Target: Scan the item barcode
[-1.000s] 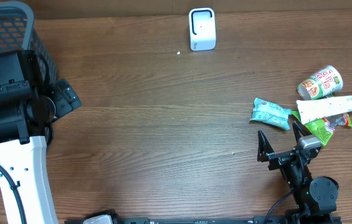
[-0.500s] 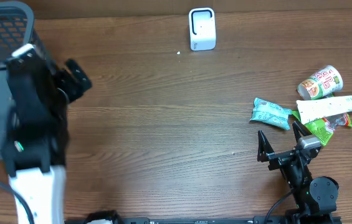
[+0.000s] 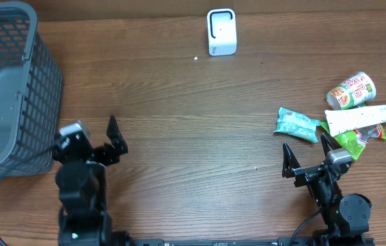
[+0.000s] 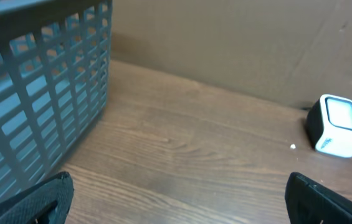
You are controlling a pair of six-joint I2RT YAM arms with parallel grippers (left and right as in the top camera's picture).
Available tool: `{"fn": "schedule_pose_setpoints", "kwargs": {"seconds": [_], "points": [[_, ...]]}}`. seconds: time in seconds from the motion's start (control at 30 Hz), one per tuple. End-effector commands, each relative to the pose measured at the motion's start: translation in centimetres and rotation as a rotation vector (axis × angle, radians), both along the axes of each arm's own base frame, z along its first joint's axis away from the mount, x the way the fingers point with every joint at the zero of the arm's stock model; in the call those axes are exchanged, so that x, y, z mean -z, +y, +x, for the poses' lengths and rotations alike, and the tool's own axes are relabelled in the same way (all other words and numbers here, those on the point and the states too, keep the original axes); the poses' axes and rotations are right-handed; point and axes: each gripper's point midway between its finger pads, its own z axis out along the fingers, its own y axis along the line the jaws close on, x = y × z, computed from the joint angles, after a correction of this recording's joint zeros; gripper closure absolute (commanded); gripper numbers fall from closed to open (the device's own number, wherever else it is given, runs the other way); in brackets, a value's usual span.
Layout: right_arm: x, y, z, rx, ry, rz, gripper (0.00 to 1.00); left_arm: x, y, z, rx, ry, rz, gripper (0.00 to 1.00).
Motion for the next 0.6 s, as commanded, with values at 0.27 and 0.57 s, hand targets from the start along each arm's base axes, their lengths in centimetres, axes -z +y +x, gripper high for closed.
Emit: {"fn": "schedule_pose_setpoints", "kwargs": {"seconds": [0.27,0.57], "points": [[0.2,0.0,0.0,0.0,-0.003,0.008,0.0,2.9,-2.4,-2.1,0.149,-0.078,0.33,0.0],[0.2,0.0,0.0,0.0,-0.003,0.008,0.0,6.8,-2.2,-2.7,0.141,-0.069,0.329,0.01]]}}
